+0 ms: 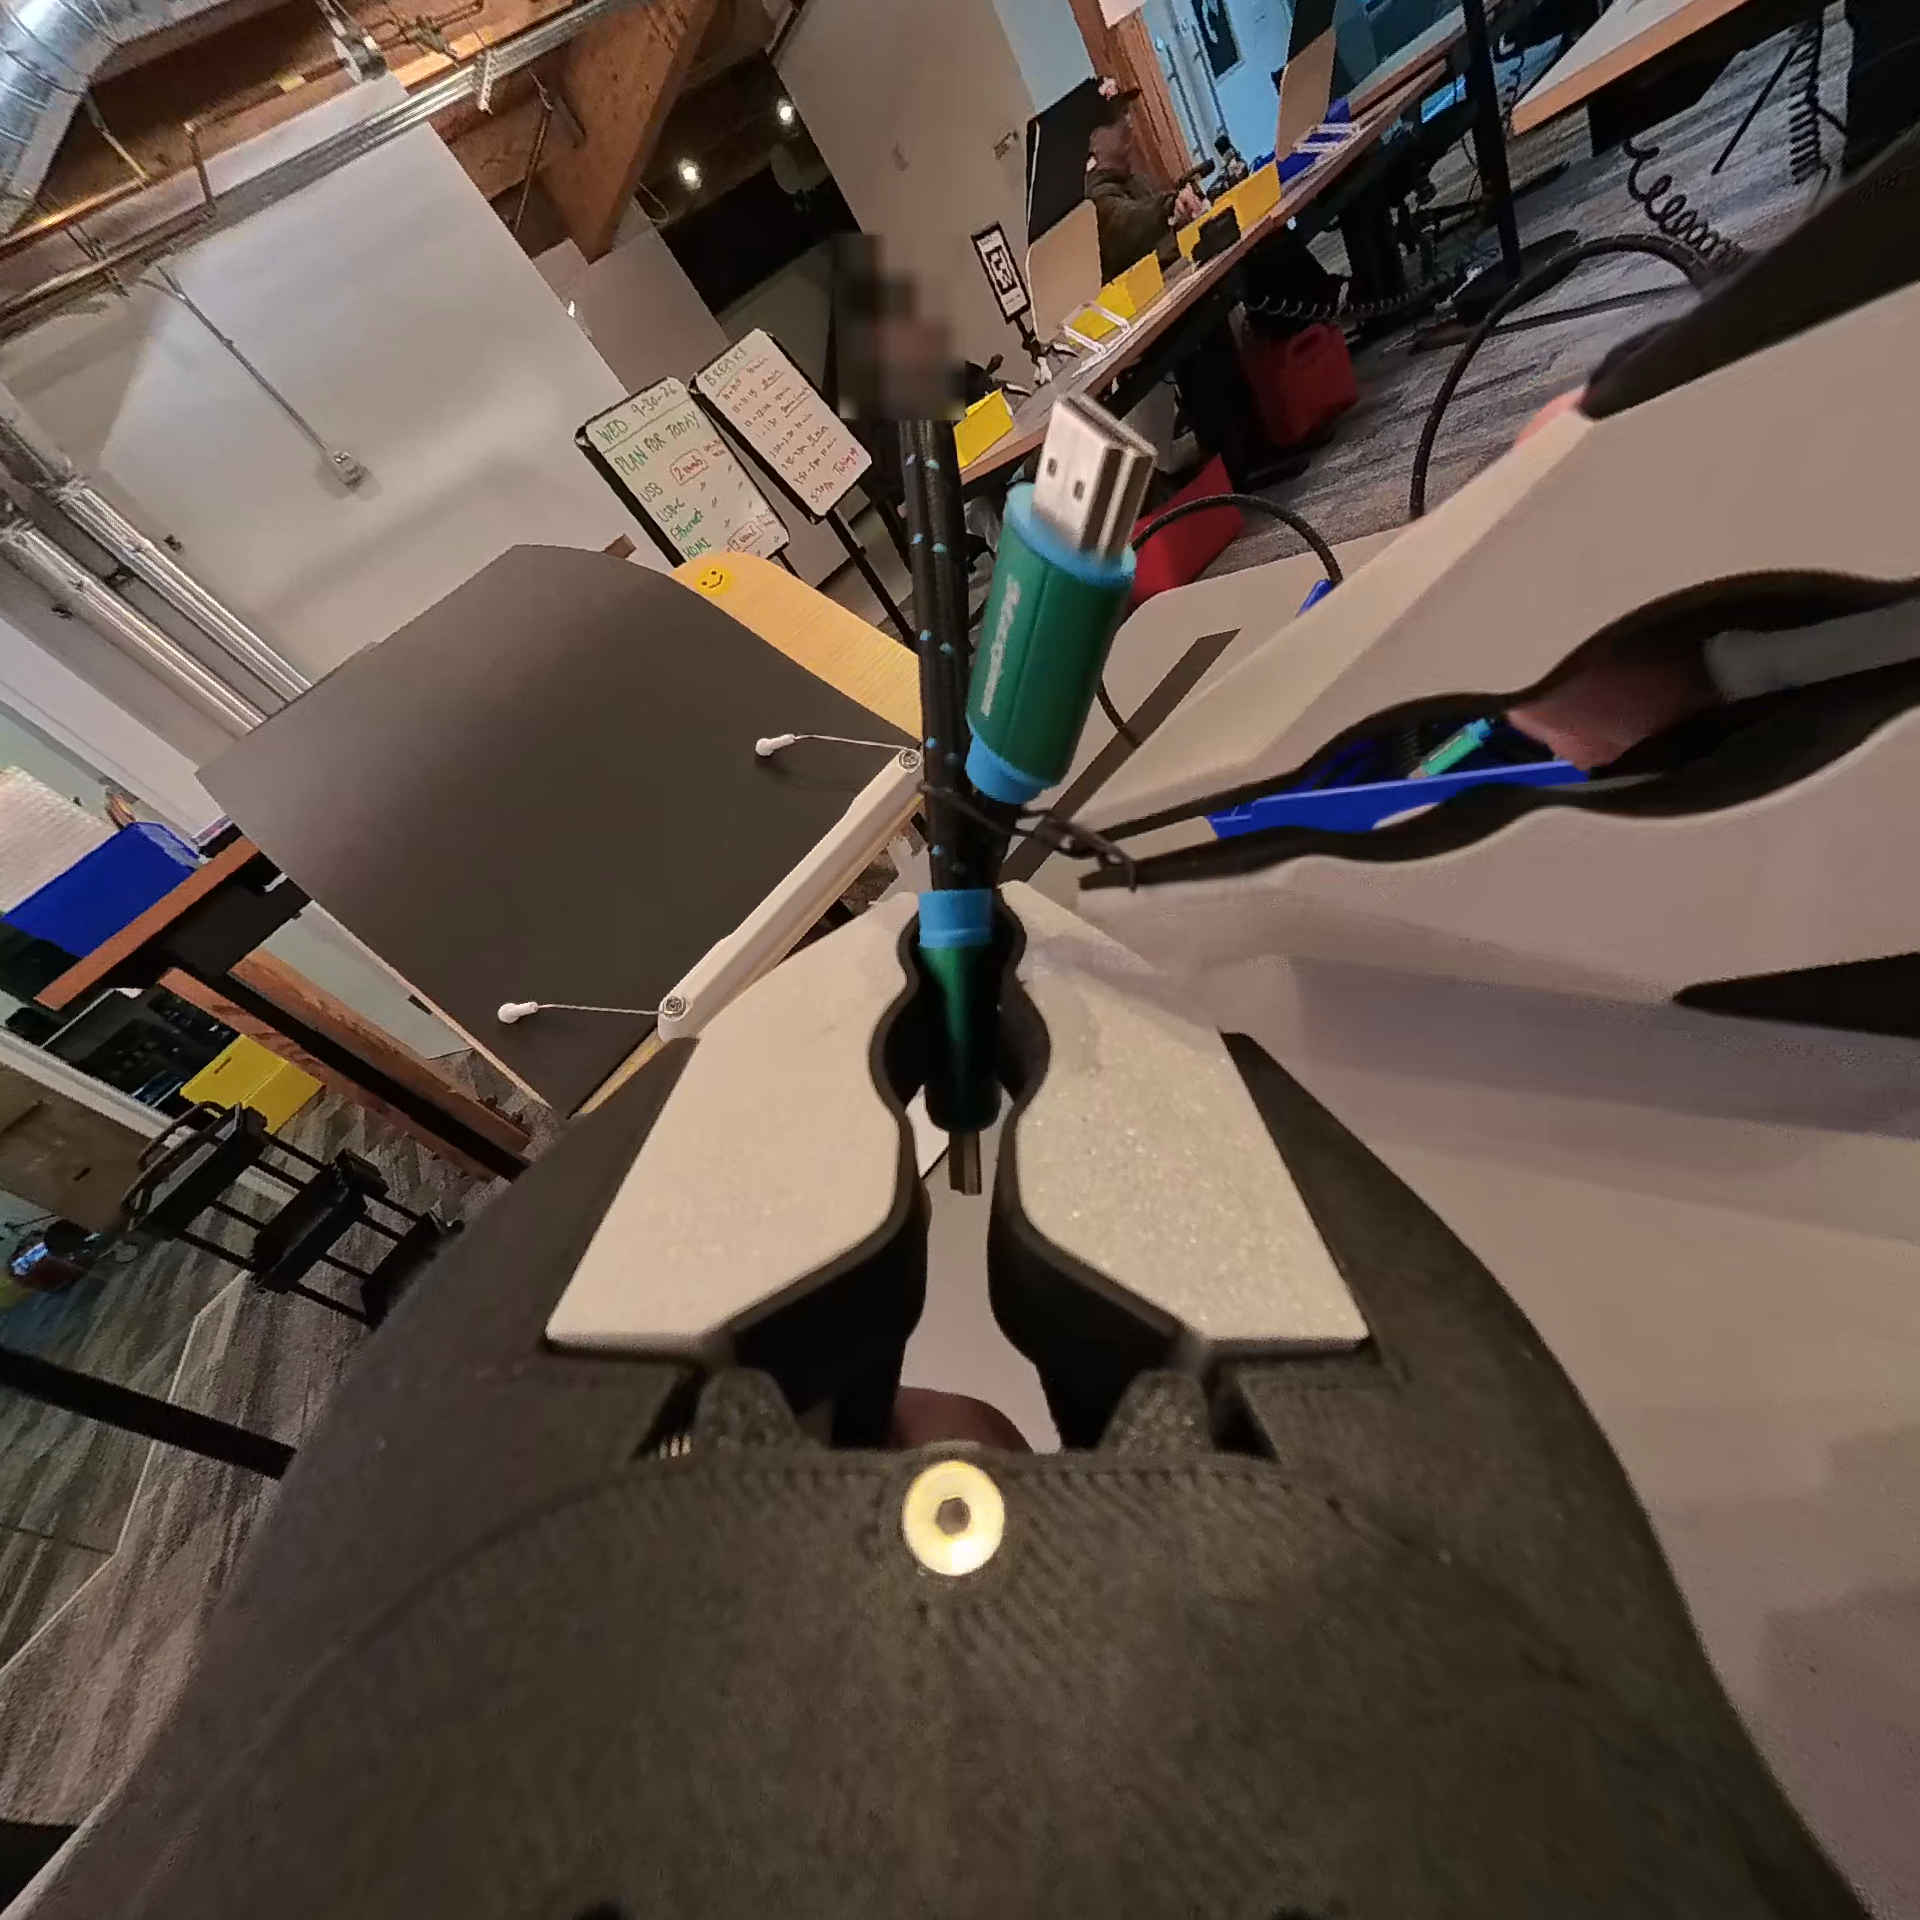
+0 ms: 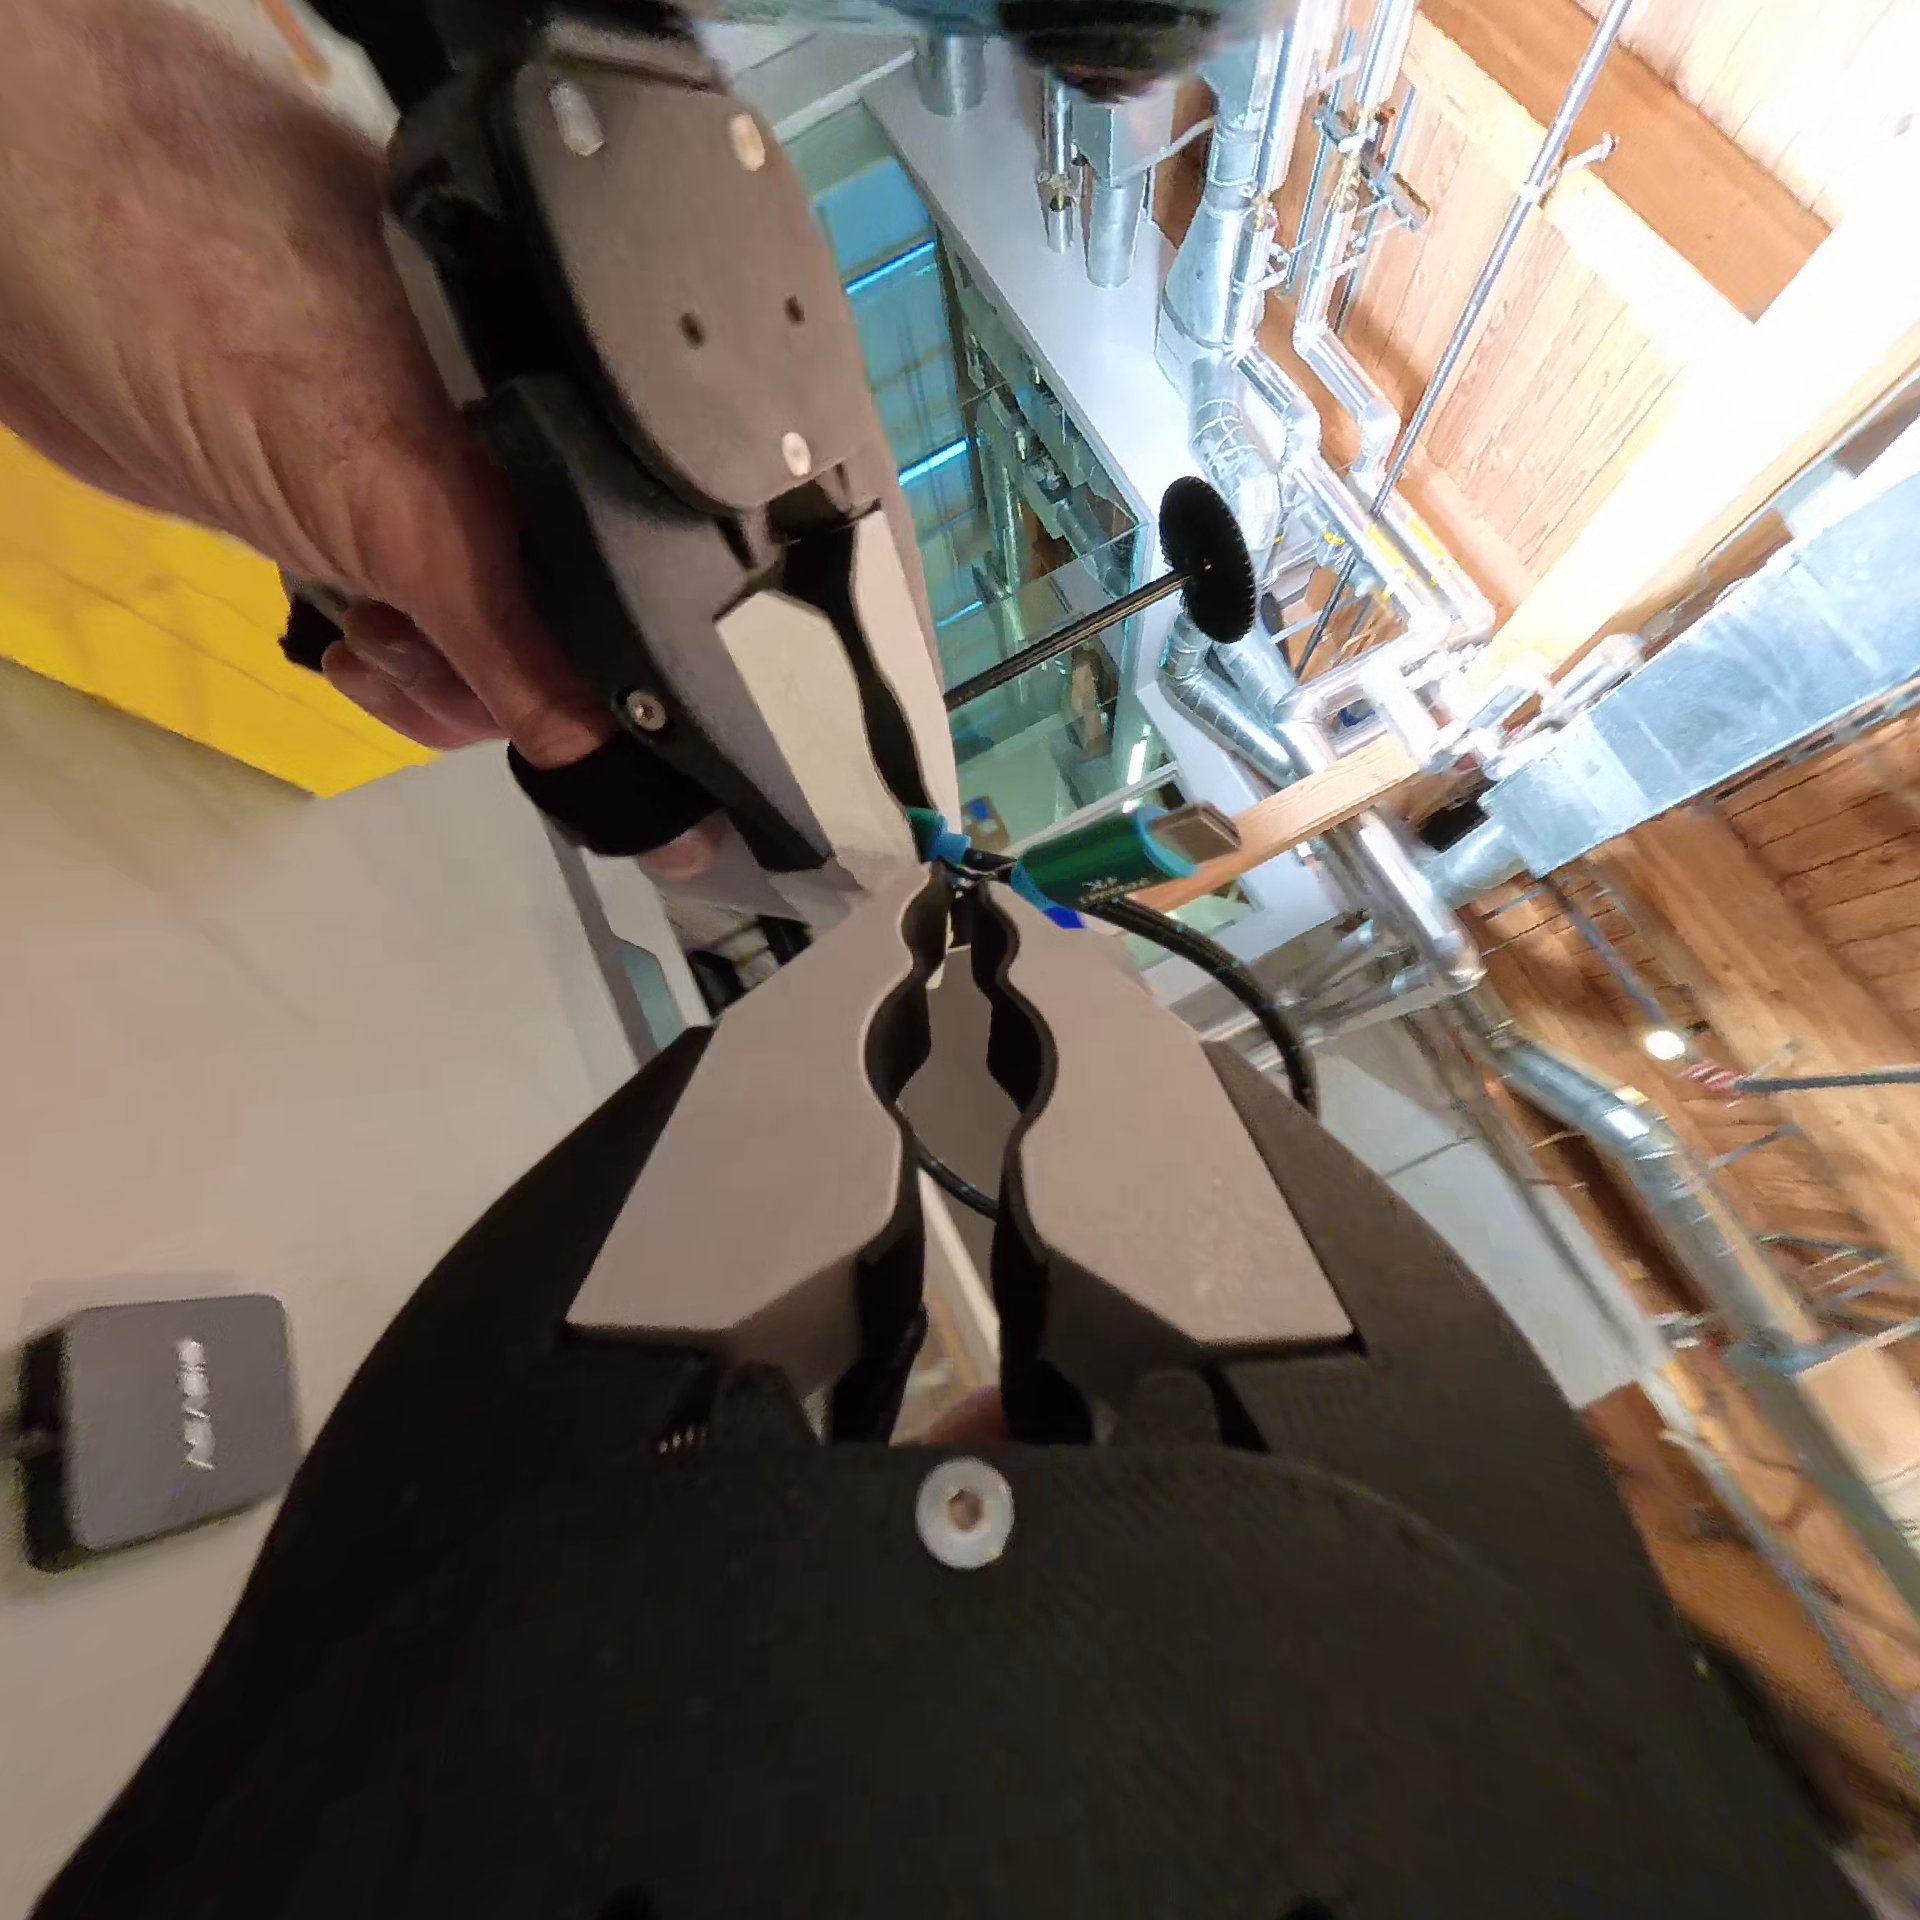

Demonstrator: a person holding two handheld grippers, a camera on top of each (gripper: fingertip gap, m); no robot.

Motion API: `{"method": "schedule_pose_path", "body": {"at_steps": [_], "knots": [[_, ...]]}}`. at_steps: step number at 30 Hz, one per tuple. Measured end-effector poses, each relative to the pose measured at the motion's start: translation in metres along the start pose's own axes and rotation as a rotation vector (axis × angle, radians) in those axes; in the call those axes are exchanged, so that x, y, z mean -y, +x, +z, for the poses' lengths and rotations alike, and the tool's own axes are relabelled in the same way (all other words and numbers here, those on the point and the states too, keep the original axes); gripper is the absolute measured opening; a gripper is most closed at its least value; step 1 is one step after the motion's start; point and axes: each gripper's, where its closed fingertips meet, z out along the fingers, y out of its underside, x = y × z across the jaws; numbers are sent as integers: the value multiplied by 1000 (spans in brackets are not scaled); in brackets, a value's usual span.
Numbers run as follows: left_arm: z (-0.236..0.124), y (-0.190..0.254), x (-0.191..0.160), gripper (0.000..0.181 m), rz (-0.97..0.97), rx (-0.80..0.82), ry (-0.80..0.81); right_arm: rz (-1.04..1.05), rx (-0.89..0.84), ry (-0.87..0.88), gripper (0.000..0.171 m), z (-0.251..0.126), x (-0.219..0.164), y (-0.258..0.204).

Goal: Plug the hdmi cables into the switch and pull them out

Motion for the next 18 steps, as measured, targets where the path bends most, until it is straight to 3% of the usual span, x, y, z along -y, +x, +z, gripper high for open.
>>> {"method": "schedule_pose_path", "body": {"at_steps": [8, 14, 16, 18], "knots": [[-1, -3, 3, 6, -19, 34, 27, 481, 99, 63, 0, 0, 1, 3], [-4, -18, 7, 7, -21, 119, 50, 1814, 385, 395, 0, 5, 7, 15], [-3, -20, 2, 6, -12, 137, 38, 1968, 454, 416, 0, 9, 10, 2], [-3, -22, -1, 6, -15, 148, 29, 1986, 524, 453, 0, 8, 22, 0]]}}
